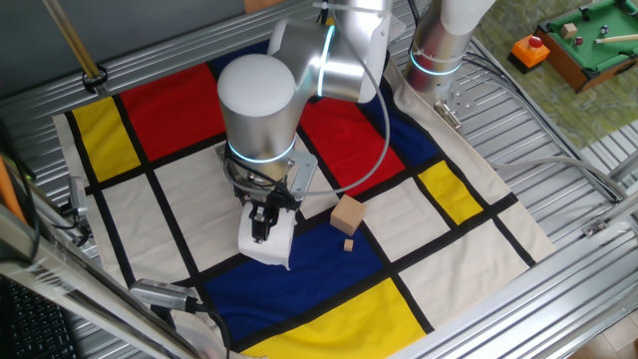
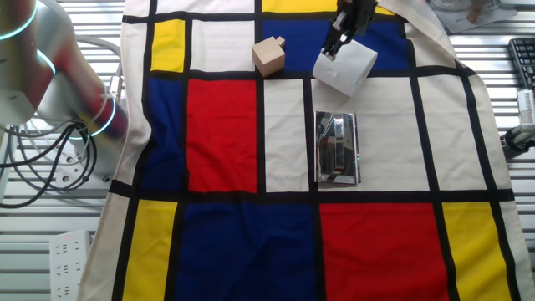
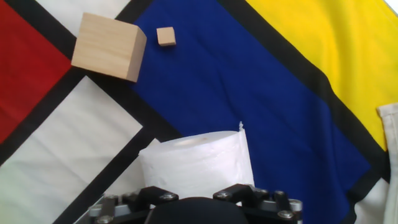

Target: Put the toilet paper on its holder

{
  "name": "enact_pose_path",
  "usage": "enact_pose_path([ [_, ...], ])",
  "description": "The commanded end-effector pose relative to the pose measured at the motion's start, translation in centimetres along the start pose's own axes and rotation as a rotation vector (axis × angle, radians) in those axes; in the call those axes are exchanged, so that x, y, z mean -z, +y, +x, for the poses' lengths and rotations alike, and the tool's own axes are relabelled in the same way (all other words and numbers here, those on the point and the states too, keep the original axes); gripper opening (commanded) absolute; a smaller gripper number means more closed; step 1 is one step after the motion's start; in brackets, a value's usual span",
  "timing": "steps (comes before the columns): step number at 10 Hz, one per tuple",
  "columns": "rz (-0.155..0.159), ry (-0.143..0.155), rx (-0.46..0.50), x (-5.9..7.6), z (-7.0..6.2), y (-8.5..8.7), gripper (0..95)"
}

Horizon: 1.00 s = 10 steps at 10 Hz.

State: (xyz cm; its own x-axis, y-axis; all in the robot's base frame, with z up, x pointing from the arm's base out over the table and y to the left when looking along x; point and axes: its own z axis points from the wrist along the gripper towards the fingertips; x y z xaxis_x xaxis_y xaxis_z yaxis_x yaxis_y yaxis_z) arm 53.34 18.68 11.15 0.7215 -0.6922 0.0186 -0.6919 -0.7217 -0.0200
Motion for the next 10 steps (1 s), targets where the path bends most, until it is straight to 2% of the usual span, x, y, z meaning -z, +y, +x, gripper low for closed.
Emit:
enact_pose_path([
  [1,0.003,-0.002,0.000,0.01,-0.04,0.06,76.0],
  [7,0.001,0.006,0.014,-0.06,-0.07,0.00,76.0],
  [10,-0.015,0.020,0.039,-0.08,-0.02,0.06,76.0],
])
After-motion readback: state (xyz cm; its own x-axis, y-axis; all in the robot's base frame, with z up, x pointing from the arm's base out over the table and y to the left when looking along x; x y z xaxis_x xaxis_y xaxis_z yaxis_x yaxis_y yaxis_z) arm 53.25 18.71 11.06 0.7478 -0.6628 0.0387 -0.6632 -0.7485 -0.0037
